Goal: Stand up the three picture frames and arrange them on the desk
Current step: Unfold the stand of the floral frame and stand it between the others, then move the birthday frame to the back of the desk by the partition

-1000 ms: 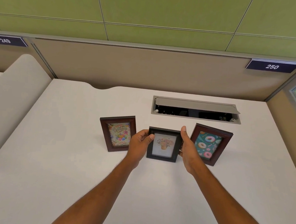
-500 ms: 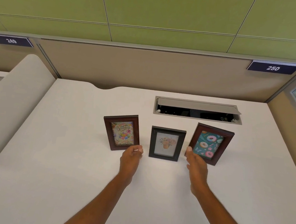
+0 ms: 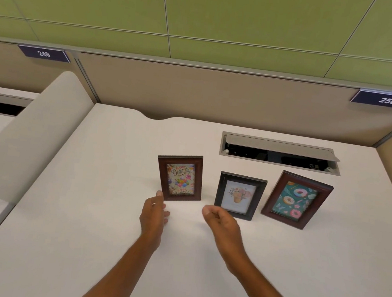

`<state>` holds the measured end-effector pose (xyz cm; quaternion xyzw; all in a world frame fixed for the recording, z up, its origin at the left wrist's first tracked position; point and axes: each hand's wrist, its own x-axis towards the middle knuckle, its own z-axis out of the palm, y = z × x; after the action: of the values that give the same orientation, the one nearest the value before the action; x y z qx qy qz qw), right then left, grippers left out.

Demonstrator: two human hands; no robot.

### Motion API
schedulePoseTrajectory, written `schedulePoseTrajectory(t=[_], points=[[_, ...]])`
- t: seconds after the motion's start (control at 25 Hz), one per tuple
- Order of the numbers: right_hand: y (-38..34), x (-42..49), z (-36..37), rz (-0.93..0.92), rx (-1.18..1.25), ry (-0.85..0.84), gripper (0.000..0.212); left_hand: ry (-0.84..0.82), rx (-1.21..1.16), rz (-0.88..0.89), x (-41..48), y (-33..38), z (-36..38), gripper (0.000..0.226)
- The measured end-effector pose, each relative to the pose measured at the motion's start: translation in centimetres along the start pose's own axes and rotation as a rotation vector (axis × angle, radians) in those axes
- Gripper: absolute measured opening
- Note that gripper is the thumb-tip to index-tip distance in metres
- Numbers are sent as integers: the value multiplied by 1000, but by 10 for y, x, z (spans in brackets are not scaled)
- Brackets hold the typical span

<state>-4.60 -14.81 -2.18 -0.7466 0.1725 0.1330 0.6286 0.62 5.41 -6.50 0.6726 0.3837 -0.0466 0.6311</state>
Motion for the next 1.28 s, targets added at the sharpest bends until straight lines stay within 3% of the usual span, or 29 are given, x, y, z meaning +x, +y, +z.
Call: schedulePoseTrajectory(t=[0.12, 0.24, 0.4, 0.64, 0.84, 1.08, 1.28], points=[[-19, 12, 33, -106, -70, -87, 80, -1, -38, 30, 14, 18, -9, 64], [-40, 33, 57, -207, -96, -65, 108, -92, -54, 73, 26, 37, -12, 86], [-64, 71, 72, -73, -67, 54, 131, -258, -25, 147, 35, 63, -12, 92], [-68, 102, 81, 21, 76, 139, 105, -527, -34, 206, 48, 82, -2, 67], [-65, 116, 79, 81, 96, 172, 90, -515, -65, 118, 61, 80, 0, 82], [-73, 124, 80, 82, 94, 124, 99, -494, -92, 117, 74, 88, -5, 77], [-106, 141, 88, 66, 90, 154, 93, -506, -92, 179, 86, 126, 4, 74]])
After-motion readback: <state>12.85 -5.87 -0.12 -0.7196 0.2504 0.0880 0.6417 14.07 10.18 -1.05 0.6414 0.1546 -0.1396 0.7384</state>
